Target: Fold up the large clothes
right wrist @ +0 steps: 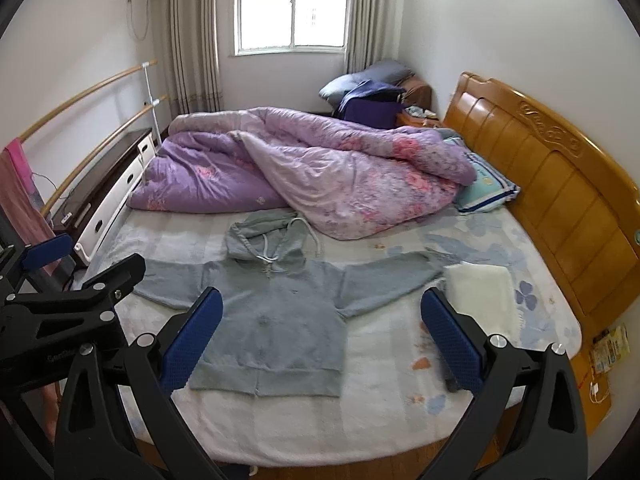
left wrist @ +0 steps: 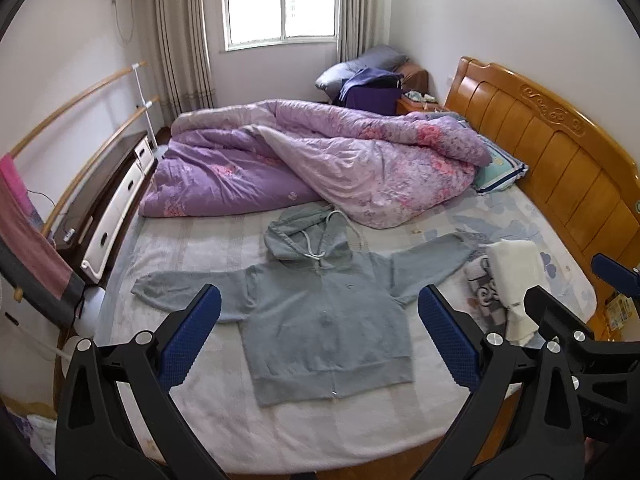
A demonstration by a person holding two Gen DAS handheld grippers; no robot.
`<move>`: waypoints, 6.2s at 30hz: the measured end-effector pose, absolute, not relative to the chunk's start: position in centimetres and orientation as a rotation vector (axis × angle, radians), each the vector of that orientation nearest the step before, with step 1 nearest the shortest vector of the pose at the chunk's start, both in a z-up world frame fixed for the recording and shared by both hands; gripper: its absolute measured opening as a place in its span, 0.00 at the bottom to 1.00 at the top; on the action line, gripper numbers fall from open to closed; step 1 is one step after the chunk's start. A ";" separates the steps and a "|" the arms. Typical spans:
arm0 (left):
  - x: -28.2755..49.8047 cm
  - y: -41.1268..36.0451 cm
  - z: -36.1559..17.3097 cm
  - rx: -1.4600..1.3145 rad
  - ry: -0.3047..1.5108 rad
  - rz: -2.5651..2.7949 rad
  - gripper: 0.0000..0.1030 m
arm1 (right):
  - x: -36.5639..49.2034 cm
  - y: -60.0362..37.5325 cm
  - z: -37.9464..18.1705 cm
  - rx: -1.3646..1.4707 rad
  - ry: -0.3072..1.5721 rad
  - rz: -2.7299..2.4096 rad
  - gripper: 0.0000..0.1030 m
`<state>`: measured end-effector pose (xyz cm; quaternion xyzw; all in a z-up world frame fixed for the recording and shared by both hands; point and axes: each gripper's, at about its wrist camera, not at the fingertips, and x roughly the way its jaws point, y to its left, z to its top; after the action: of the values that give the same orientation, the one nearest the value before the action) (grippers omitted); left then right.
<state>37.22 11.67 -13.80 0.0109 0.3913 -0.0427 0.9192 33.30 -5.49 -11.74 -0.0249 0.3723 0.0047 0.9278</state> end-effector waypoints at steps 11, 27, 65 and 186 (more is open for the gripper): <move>50.9 29.4 -26.5 -0.189 0.954 -0.137 0.95 | 48.8 9.3 -21.2 -0.175 0.903 0.121 0.93; 59.4 59.1 -55.6 -0.693 1.229 0.254 0.95 | 64.1 22.1 -45.1 -0.275 1.167 0.309 0.59; 60.4 56.5 -43.0 -0.440 0.767 0.353 0.13 | 71.0 21.5 -65.5 0.122 1.611 0.531 0.00; 71.2 22.0 -68.4 -0.265 1.436 0.002 0.83 | 68.2 -18.1 -64.1 0.383 1.531 0.187 0.00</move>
<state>71.18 21.95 -68.36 -0.1212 0.6559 0.0008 0.7451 68.19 -18.09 -64.10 0.1722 0.6873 0.0839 0.7007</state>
